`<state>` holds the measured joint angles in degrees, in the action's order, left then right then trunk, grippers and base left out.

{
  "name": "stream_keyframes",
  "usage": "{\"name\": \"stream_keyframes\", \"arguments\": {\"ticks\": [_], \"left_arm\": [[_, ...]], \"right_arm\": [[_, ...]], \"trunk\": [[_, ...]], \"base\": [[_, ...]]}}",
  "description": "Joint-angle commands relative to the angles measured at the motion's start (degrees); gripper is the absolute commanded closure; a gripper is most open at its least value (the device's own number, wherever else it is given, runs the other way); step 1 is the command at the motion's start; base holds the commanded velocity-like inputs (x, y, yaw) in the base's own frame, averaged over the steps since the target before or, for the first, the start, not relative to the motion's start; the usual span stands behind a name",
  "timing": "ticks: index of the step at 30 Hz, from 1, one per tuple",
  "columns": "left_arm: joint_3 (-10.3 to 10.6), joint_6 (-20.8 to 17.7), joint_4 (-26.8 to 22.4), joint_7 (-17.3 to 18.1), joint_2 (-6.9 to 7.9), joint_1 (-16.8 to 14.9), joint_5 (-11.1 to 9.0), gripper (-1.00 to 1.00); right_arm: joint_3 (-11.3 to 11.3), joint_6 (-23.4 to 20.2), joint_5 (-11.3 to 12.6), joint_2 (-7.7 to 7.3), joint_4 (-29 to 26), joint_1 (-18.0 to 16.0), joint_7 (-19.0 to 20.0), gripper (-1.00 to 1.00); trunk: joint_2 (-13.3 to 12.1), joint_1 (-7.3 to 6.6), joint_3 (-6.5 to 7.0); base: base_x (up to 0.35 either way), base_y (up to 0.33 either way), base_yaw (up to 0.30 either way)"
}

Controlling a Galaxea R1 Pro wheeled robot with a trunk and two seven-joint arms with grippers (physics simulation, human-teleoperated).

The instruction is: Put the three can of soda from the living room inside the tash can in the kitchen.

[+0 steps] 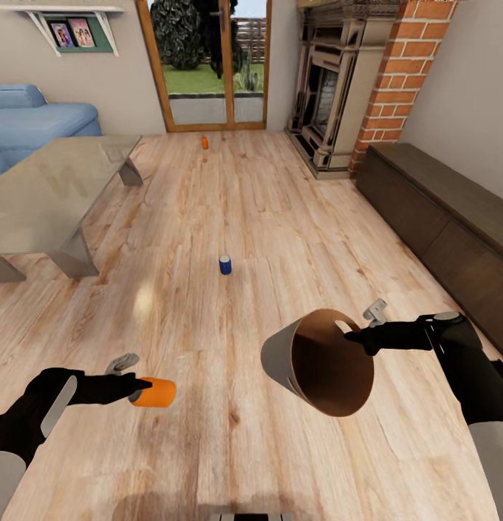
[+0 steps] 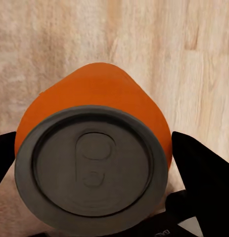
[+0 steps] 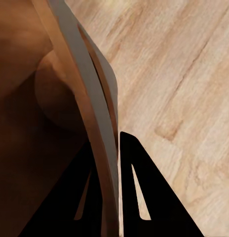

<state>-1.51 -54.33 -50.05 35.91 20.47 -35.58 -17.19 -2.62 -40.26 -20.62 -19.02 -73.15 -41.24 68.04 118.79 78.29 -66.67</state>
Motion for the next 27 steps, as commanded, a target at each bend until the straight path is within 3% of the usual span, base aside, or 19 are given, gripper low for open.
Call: {"name": "stream_keyframes", "arguments": {"ticks": [1, 9, 13, 16, 22, 27], "left_arm": [[0.01, 0.06, -0.2, 0.17, 0.0, 0.0, 0.23, 1.0], [0.08, -1.75, -7.73, 1.09, -0.02, -0.09, 0.23, 1.0], [0.1, -5.36, -14.77, 5.35, -0.05, -0.5, 0.23, 1.0], [0.1, -5.67, -18.15, 8.77, 0.03, -1.3, 0.32, 1.0], [0.1, -5.67, -20.3, 14.3, 0.37, -2.31, 0.48, 1.0], [0.1, -5.67, -20.73, 16.36, 0.57, -2.67, 0.47, 1.0]], "right_arm": [[-0.03, -0.35, 0.47, 0.0, 0.17, 0.07, 0.48, 1.0], [-0.03, 0.02, 0.38, 0.2, 1.31, 0.34, -0.4, 1.0], [-0.12, -0.2, 0.34, 0.45, 1.67, 0.37, -0.76, 1.0], [-0.19, -0.27, 0.38, 0.46, 2.82, 0.37, -0.79, 1.0], [-0.26, 0.05, 0.59, 0.39, 6.23, 0.31, -0.47, 1.0], [-0.1, 0.12, 0.65, 0.47, 7.09, 0.29, -0.2, 1.0]], "trunk": [[-0.42, -0.23, 0.19], [-3.62, -1.98, 1.63], [-5.23, -2.86, 2.34], [-6.43, -3.52, 2.88], [-8.84, -4.84, 3.96], [-10.84, -5.94, 4.86]], "base": [[0.0, 0.0, 0.0], [0.0, 0.0, 0.0], [0.0, 0.0, 0.0], [0.0, 0.0, 0.0], [0.0, 0.0, 0.0], [0.0, 0.0, 0.0]]}}
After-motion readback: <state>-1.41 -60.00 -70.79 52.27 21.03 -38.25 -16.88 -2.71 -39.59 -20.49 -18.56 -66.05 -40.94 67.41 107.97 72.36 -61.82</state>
